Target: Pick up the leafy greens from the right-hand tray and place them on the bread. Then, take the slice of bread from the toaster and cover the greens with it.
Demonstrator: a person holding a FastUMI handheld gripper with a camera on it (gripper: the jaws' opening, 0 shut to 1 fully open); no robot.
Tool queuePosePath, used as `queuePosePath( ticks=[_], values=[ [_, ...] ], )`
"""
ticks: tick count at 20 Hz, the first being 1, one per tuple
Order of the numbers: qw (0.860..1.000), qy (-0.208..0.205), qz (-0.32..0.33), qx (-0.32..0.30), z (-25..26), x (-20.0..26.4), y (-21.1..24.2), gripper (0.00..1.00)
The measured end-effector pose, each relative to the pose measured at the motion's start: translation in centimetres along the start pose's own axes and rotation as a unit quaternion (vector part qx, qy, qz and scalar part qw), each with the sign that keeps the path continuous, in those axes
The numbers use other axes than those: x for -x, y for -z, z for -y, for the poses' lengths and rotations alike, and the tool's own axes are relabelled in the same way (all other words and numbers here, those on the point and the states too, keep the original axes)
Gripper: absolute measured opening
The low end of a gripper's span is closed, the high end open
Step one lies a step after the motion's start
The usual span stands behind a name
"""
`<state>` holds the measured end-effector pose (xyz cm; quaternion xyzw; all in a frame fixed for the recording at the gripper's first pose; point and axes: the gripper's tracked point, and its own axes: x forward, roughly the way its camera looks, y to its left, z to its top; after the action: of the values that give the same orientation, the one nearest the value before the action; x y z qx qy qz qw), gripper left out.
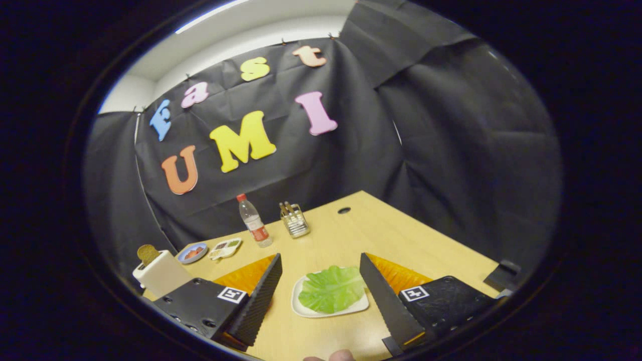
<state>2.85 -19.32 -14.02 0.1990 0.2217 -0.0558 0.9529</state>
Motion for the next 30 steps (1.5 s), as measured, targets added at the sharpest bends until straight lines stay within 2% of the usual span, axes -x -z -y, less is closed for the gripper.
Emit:
queuePosePath(
  ticks=[5, 14, 15, 16, 18, 21, 22, 23, 30],
  values=[
    [0.993, 0.032, -0.068, -0.093, 4.9, -4.6, 3.2, 0.95],
    [0.978, 0.033, -0.118, -0.167, 5.1, -10.1, 5.3, 0.94],
    [0.978, 0.038, -0.117, -0.167, 5.2, -10.9, 5.4, 0.84],
    [0.978, 0.044, -0.121, -0.164, 5.4, -11.5, 5.4, 0.80],
    [0.976, 0.048, -0.131, -0.165, 5.9, -11.5, 5.9, 0.55],
    [0.975, 0.020, -0.135, -0.178, 5.3, -11.3, 5.5, 0.19],
    [0.974, 0.031, -0.137, -0.175, 5.5, -11.1, 5.5, 0.18],
    [0.976, 0.026, -0.133, -0.172, 5.4, -11.4, 5.3, 0.00],
    [0.975, -0.025, -0.096, -0.197, 2.5, -8.7, 2.0, 0.00]
  ],
)
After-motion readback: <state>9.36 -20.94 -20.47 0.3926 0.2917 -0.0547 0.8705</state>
